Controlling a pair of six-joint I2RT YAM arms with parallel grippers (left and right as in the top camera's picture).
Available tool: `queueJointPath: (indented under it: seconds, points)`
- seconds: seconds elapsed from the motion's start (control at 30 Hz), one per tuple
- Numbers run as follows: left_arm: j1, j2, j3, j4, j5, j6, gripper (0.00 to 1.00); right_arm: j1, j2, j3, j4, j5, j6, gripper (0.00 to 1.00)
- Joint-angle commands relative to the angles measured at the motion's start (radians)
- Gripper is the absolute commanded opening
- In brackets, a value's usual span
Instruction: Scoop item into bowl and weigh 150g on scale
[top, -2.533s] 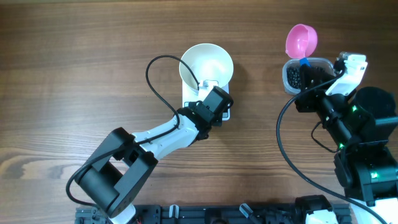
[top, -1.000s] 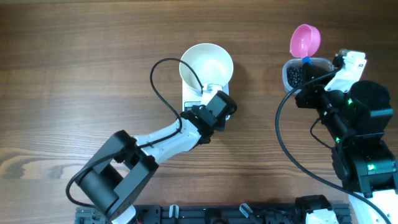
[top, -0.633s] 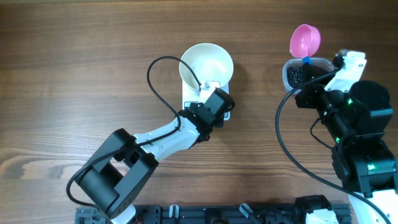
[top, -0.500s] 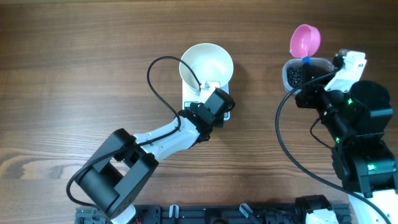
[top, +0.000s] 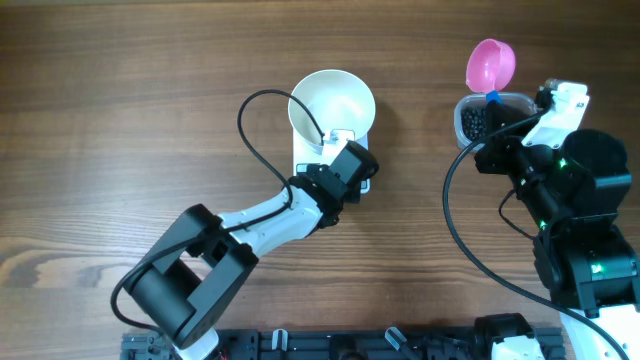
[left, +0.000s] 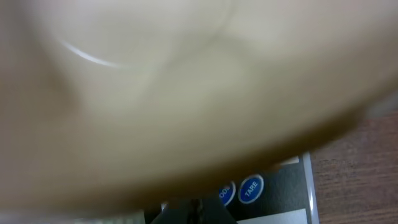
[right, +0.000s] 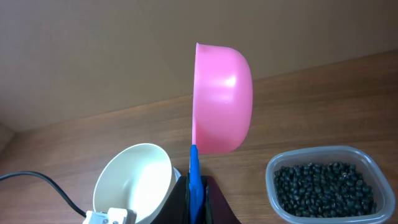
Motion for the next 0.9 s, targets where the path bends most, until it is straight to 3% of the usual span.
queueJointPath:
  seconds: [0.0, 0.33, 0.6, 0.73, 0.87]
  points:
    - [0.011, 0.065, -0.010, -0.019, -0.006, 0.016, 0.04, -0.004, 0.000, 0.027, 0.003, 0.021, -0.001, 0.04]
    - [-0.024, -0.092, -0.009, -0.120, -0.005, 0.016, 0.04, -0.004, 0.000, 0.027, 0.003, 0.021, -0.001, 0.04]
    - [-0.059, -0.320, -0.009, -0.252, -0.006, 0.015, 0.12, -0.004, 0.000, 0.027, 0.002, 0.020, 0.002, 0.04]
    - [-0.035, -0.481, -0.009, -0.347, -0.006, 0.016, 0.27, -0.004, 0.000, 0.027, 0.001, 0.020, 0.002, 0.04]
    - [0.008, -0.605, -0.009, -0.393, -0.011, 0.016, 0.55, -0.004, 0.000, 0.027, 0.000, 0.020, 0.002, 0.05]
